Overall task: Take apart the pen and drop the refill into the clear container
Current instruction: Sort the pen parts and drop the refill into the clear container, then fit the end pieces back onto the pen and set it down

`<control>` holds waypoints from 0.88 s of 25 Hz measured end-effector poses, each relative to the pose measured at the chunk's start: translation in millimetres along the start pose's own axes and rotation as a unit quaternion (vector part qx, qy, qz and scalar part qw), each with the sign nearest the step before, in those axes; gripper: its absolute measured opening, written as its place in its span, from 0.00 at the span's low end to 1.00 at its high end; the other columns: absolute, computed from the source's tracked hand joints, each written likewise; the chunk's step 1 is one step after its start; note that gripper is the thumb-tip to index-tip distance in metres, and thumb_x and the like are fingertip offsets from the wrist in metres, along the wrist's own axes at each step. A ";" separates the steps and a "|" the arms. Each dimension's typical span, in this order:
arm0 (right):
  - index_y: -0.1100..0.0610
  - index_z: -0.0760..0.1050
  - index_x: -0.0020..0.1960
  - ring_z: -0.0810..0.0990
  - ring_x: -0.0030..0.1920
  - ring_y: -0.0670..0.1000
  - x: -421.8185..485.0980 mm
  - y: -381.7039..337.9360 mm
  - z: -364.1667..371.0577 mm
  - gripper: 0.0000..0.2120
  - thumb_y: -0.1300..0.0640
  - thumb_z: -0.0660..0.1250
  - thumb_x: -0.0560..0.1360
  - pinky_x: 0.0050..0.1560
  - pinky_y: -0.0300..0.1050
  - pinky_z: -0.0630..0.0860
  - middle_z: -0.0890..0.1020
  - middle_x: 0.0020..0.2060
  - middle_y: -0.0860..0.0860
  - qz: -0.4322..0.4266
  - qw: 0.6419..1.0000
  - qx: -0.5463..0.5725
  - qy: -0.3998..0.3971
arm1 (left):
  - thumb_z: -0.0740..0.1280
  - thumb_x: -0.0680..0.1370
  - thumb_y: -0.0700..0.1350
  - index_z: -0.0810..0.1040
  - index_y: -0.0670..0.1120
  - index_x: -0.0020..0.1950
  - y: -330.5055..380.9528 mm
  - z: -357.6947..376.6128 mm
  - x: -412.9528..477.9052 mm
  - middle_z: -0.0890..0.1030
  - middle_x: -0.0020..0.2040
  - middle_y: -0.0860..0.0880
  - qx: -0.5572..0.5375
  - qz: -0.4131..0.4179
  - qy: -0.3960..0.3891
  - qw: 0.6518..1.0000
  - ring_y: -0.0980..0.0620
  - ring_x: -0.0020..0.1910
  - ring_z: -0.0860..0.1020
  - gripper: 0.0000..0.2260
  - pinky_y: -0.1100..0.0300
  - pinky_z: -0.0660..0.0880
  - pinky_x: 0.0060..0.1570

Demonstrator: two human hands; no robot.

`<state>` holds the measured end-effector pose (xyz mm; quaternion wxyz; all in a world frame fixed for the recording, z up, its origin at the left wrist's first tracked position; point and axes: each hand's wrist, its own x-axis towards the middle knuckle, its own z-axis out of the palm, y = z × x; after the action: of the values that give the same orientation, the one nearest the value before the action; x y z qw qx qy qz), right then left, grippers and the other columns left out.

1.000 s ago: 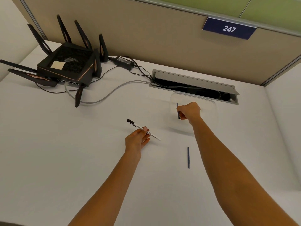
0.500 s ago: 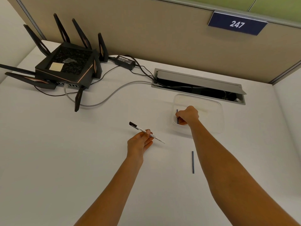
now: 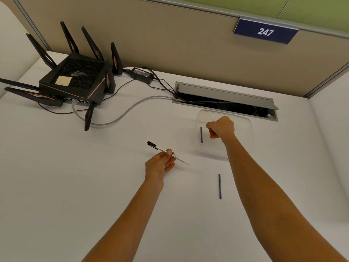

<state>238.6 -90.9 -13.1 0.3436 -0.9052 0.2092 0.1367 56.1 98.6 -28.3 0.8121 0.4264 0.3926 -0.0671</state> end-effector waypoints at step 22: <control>0.59 0.72 0.38 0.80 0.37 0.56 -157.4 146.5 12.1 0.06 0.60 0.68 0.71 0.32 0.43 0.73 0.80 0.36 0.55 -0.009 0.990 -0.141 -0.003 | 0.70 0.76 0.41 0.80 0.37 0.56 -28.5 15.0 -54.4 0.83 0.50 0.42 0.005 0.015 -0.009 1.000 0.47 0.51 0.82 0.11 0.56 0.77 0.48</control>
<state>30.4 -137.0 -43.1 0.2144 -0.9461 0.1790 0.1642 15.0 57.2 -3.8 0.8143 0.4354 0.3790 -0.0605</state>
